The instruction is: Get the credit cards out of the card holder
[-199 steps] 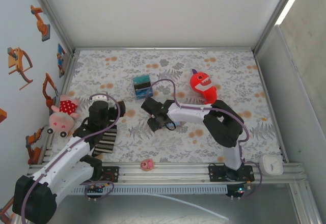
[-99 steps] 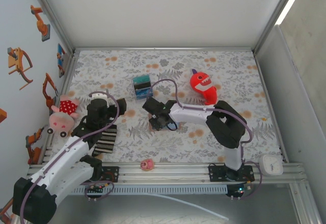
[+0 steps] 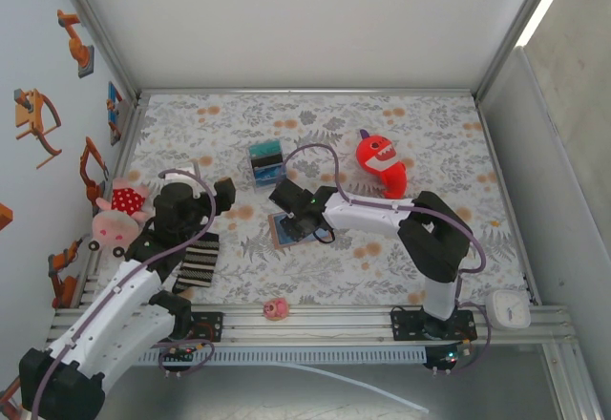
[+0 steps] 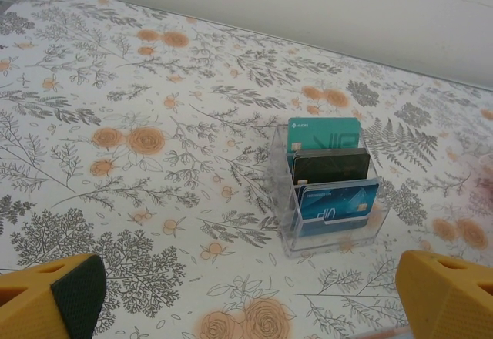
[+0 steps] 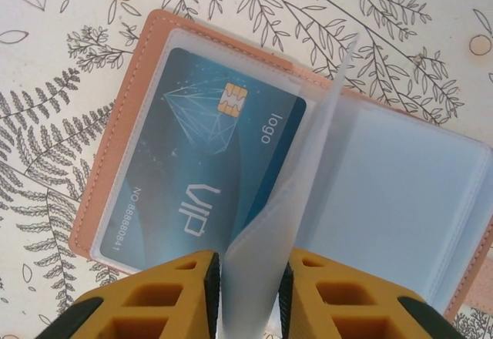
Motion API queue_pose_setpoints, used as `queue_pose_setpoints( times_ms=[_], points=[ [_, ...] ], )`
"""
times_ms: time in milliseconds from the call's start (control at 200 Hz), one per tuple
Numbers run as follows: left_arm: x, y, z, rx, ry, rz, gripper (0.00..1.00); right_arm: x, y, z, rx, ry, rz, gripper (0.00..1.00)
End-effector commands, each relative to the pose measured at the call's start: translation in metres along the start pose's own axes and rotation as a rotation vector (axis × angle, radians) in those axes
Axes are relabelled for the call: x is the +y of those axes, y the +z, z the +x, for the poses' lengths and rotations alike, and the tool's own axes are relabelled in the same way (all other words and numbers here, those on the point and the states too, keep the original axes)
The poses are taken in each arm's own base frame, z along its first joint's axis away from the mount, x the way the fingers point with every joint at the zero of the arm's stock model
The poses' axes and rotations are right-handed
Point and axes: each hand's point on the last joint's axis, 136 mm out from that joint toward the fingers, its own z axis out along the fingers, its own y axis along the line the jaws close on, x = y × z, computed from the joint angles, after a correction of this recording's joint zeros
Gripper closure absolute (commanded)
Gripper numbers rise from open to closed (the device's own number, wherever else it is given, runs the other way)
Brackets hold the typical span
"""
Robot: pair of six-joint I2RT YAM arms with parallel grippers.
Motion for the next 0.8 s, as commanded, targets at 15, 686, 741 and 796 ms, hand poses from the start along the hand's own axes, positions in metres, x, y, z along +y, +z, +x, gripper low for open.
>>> queue_pose_setpoints(
  times_ms=[15, 686, 741, 796],
  points=[
    [-0.005, -0.007, -0.010, -0.014, 0.016, 0.020, 0.03, -0.011, -0.007, 0.001, -0.013, 0.031, 0.043, 0.70],
    [-0.030, 0.002, 0.013, 0.084, 0.228, -0.002, 0.03, -0.062, -0.002, 0.020, -0.016, 0.305, 0.033, 0.70],
    [-0.035, 0.005, 0.020, 0.105, 0.257, -0.001, 0.03, -0.065, -0.003, 0.022, -0.017, 0.326, 0.027, 0.70],
    [-0.040, 0.007, 0.027, 0.126, 0.285, 0.002, 0.03, -0.070, -0.005, 0.023, -0.022, 0.350, 0.023, 0.70]
  ],
)
